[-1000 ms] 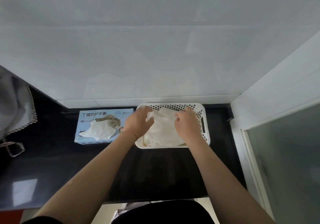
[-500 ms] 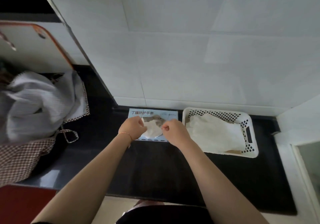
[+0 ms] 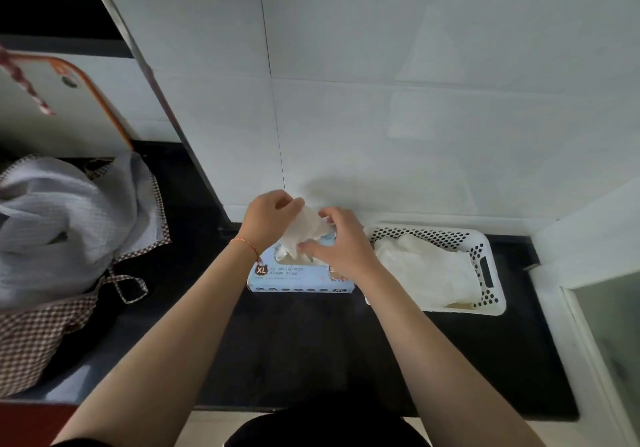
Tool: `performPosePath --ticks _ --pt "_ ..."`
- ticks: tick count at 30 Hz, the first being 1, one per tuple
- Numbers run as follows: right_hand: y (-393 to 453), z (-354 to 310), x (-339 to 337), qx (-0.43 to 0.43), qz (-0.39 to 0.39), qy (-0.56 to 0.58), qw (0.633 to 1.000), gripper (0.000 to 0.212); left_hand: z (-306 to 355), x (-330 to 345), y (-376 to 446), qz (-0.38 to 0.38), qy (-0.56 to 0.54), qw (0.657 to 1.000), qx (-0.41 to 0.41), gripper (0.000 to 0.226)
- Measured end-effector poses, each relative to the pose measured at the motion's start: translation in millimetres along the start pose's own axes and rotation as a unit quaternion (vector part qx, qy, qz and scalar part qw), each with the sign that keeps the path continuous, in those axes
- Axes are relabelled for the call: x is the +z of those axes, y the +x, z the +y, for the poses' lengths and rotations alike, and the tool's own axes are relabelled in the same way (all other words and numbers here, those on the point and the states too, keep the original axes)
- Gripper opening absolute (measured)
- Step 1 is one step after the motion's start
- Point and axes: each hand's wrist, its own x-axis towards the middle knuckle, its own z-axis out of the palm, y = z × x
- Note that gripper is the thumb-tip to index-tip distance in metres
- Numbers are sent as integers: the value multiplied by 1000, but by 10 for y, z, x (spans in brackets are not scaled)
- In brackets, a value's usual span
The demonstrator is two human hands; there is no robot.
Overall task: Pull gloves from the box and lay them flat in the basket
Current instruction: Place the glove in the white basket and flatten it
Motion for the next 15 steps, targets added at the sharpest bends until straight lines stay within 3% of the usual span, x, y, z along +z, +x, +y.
performPosePath --ticks 5,9,12,15 --pt "43 -120 -154 -1 36 9 999 3 79 -35 69 -24 -29 999 -22 34" --pt "14 -186 -324 32 46 40 998 20 26 -25 56 -60 -25 997 -37 20" --pt "-9 -219 -408 44 55 58 996 26 38 -34 -33 -157 -152 976 -11 35" --pt "-21 -234 -426 57 65 59 994 33 71 51 -112 -268 -150 951 29 54"
